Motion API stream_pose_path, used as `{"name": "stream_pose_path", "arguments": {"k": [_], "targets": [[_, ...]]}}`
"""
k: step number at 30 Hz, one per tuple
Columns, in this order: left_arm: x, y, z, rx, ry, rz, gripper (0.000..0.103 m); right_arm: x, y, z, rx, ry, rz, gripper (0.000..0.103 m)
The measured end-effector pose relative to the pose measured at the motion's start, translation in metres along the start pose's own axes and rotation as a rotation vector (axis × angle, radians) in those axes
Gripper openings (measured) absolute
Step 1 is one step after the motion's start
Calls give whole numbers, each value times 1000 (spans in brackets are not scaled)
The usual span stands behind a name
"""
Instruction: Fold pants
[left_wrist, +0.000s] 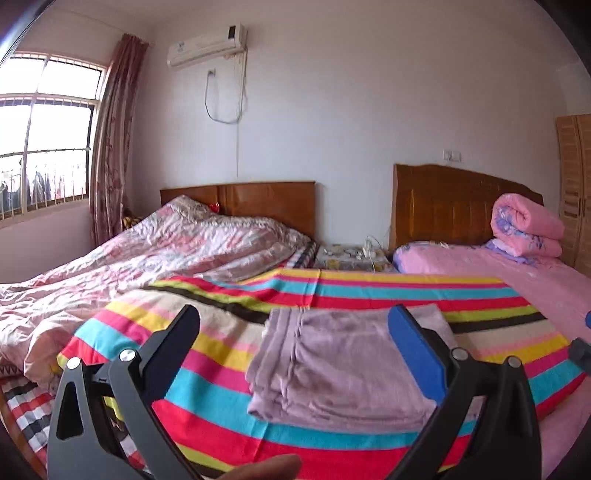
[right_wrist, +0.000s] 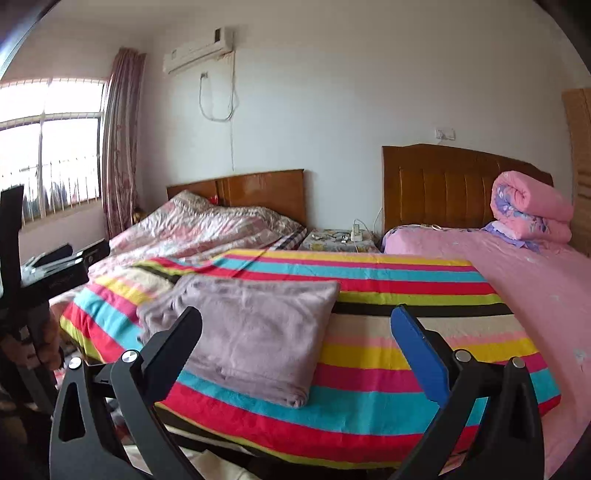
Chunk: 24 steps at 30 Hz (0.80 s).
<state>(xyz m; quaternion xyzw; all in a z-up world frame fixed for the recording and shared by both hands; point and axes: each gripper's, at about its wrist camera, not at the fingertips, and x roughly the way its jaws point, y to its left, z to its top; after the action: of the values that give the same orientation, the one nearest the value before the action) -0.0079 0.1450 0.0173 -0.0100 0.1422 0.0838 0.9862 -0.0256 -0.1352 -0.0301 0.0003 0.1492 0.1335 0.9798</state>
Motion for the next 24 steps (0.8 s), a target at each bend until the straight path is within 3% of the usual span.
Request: {"name": "stream_pose_path", "arguments": {"k": [4, 7, 24], "targets": [[11, -11, -31, 23, 119, -29, 102, 18, 16, -25, -37, 113, 38, 99], [11, -20, -45, 46, 150, -42, 102, 20, 22, -31, -39, 140, 56, 99], [9, -26, -48, 75, 156, -63, 102, 21, 20, -33, -10, 139, 66, 99]]}}
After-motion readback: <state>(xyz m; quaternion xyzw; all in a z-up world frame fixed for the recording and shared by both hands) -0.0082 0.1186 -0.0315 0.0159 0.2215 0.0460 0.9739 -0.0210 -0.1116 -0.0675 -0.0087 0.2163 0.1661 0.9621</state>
